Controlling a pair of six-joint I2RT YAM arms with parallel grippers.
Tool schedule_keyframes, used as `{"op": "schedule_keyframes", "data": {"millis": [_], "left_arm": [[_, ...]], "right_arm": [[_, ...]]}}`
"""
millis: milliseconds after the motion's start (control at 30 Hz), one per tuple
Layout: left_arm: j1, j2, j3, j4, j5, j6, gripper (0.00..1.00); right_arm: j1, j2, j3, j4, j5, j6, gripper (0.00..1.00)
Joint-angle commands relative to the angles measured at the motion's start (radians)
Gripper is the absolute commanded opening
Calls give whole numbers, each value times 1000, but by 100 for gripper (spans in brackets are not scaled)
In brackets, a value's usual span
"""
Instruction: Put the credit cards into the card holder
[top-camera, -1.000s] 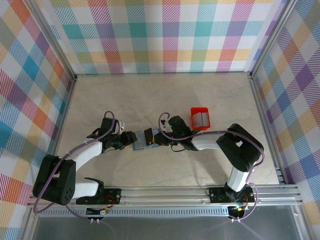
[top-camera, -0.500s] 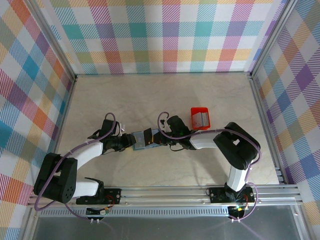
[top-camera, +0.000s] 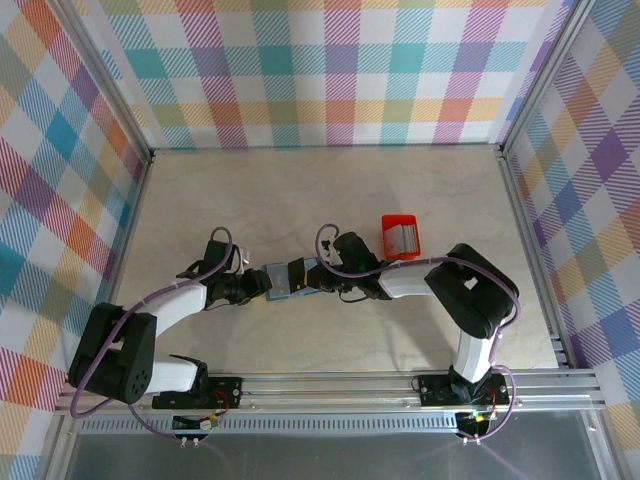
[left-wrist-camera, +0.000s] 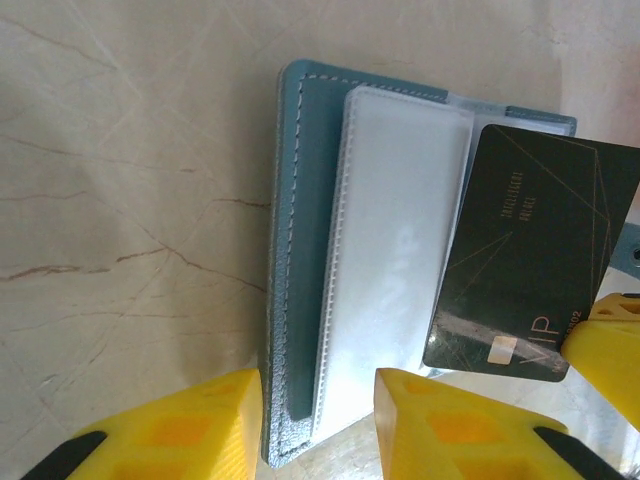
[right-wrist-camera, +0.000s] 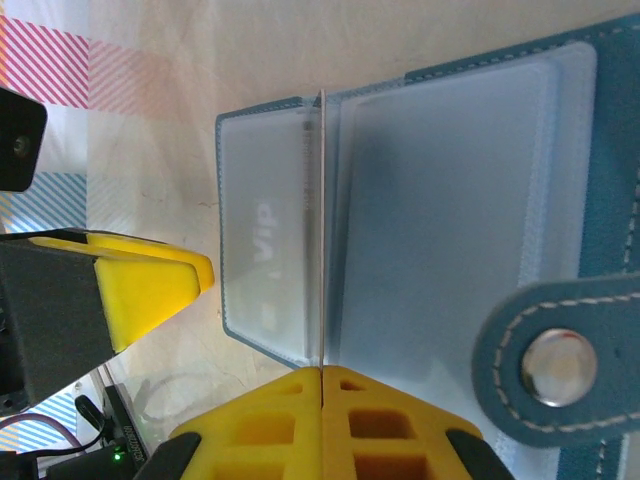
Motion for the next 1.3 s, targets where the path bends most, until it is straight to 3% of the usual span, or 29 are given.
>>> {"op": "schedule_keyframes", "data": {"millis": [0,733,1267], "left_arm": [[14,20,-12,24,-6,20,34],[15,42,-9,32,-6,10,33],[15,54,-19,53,-8,18,30]], "right_arm": [[5,21,22,-1,-20,11,0],[6,61,132,-280,-18,-28,0],[17,108,201,-334,-51,-59,0]]}}
